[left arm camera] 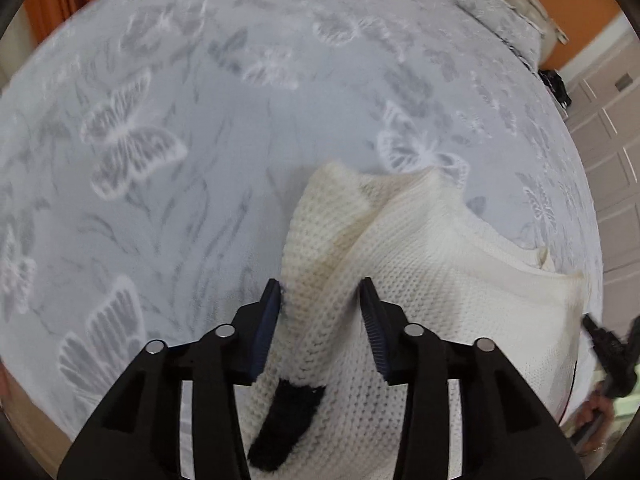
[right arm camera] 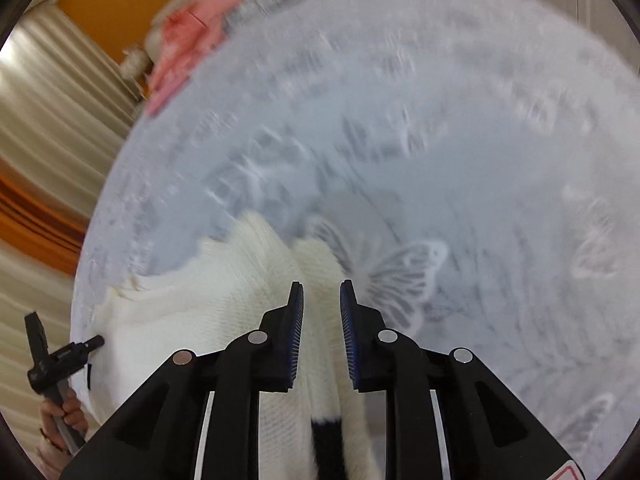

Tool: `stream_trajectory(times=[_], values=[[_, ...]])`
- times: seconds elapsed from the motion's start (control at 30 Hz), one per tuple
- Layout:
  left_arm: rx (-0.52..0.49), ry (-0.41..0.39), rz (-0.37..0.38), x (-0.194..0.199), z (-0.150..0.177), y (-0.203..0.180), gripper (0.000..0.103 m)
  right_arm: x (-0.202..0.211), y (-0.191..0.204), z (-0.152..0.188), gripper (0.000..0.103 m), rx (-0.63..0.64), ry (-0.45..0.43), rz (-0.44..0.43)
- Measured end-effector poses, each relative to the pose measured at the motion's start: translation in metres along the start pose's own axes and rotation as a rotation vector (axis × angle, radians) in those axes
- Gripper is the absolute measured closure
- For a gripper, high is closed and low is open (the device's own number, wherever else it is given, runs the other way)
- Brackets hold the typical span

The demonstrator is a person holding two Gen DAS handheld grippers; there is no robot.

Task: Fold small clothes

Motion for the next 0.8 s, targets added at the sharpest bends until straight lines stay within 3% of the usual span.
stream_trajectory(times=[0.1,0.17,0.3,0.37,0.43,0.5,0.7,0.77,0.8], values=[[-0.052,0.006,-0.052,0.002,-0.002,-0.004,0.058,-0.003,0.014,0.022,0.085,0.069,0.041,-0.003],[-0.063,0.013,-0.053,0.002,0.000,-0.009,0.058,-0.037,0.002,0.043,0.087,0.114,0.146,0.120],[-0.089,0.014,-0.064,0.007,0.006,-0.016,0.058,-0.015,0.013,0.033,0.086,0.089,0.074,0.096],[-0.108,0.013,-0.071,0.009,0.009,-0.021,0.058,-0.001,0.020,0.027,0.076,0.098,0.032,0.086],[-0.120,0.009,-0.075,0.011,0.010,-0.023,0.046,0.000,0.020,0.022,0.060,0.120,0.024,0.110],[-0.125,0.004,-0.084,0.012,0.008,-0.024,0.042,-0.003,0.016,0.016,0.055,0.135,0.021,0.142],[-0.152,0.002,-0.122,0.005,-0.006,-0.025,0.031,-0.037,0.005,-0.002,0.039,0.056,0.078,0.110],[-0.157,0.017,-0.128,-0.004,-0.012,-0.025,0.023,-0.057,0.006,-0.003,0.027,0.027,0.132,0.073],[-0.147,0.035,-0.126,-0.013,-0.016,-0.023,0.015,-0.065,0.005,-0.002,0.026,0.008,0.153,0.065]])
Point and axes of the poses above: each gripper's, at about its wrist camera, not at the fingertips, and x roughly against the way its jaws point, y to its left, z to its underside, the point moved 8 cm from there along -x, roughly the way its jaws point, and after that the axes turned 10 degrees about -x, right-handed, at the moved point
